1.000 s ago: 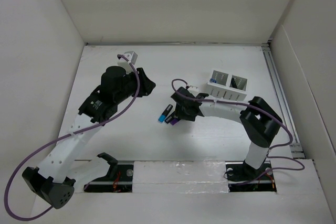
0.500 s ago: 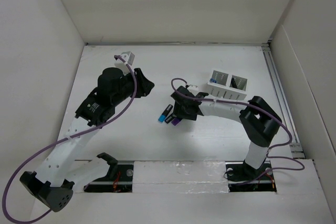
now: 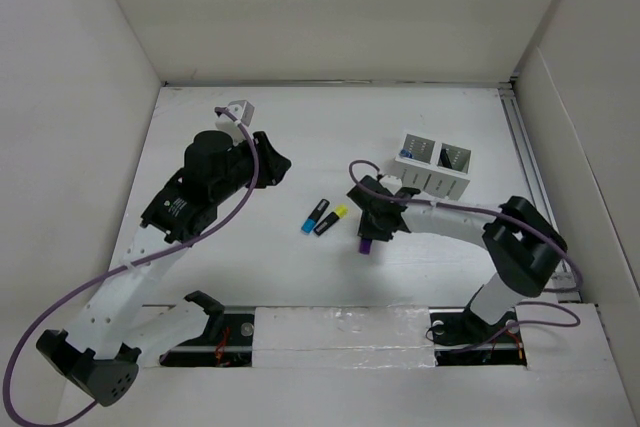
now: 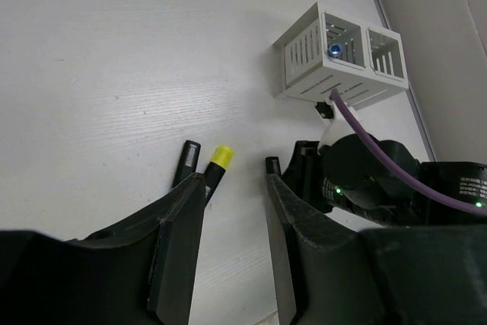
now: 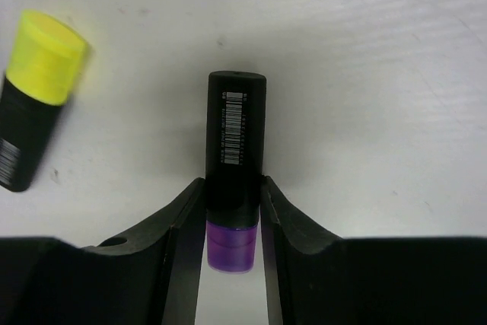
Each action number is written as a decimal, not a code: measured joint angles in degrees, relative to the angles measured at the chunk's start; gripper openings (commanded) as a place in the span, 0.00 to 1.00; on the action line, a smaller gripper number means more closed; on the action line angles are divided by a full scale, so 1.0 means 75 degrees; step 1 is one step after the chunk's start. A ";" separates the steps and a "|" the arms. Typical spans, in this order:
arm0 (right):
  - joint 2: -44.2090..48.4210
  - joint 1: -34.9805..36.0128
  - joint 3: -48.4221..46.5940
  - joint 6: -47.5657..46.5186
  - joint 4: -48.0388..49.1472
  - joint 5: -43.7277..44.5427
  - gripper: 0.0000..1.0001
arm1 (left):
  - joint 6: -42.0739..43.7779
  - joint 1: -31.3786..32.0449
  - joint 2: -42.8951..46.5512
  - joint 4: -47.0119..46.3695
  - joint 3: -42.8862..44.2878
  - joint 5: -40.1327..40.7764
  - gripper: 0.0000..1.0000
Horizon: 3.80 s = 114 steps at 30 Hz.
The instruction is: Organize the desk
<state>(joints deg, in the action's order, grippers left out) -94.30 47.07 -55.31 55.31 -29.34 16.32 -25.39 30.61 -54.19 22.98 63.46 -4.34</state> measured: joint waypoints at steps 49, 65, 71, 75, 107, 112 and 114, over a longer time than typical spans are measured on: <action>-0.0455 -0.1189 -0.0533 -0.1070 -0.0641 -0.0119 0.46 | 0.0184 0.0000 -0.0181 -0.0087 -0.0015 0.0070 0.34; -0.0114 -0.1306 -0.0586 -0.1148 -0.0667 -0.0353 0.17 | 0.0184 0.0003 -0.0254 -0.0119 -0.0015 0.0102 0.34; 0.0647 -0.1620 -0.1212 -0.1233 -0.0799 -0.0405 0.17 | 0.0184 0.0000 -0.0254 -0.0119 -0.0015 0.0102 0.34; 0.1309 -0.2299 -0.1958 -0.1565 -0.1055 -0.0391 0.17 | 0.0184 0.0000 -0.0254 -0.0119 -0.0015 0.0102 0.34; 0.0603 -0.5753 -0.4287 -0.3375 -0.1469 0.2159 0.17 | 0.0137 0.0000 0.0085 -0.0600 -0.0382 -0.0487 0.34; 0.0399 -0.5467 -0.4278 -0.3407 -0.1472 0.2489 0.18 | 0.0117 0.0000 0.0093 -0.0694 -0.0481 -0.0568 0.34; 0.0207 -0.5423 -0.4278 -0.3404 -0.1483 0.2588 0.18 | 0.0111 0.0003 0.0093 -0.0702 -0.0557 -0.0595 0.34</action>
<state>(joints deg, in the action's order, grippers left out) -92.75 6.39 -87.39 29.78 -40.47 35.73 -24.56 30.63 -53.49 17.72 59.29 -8.80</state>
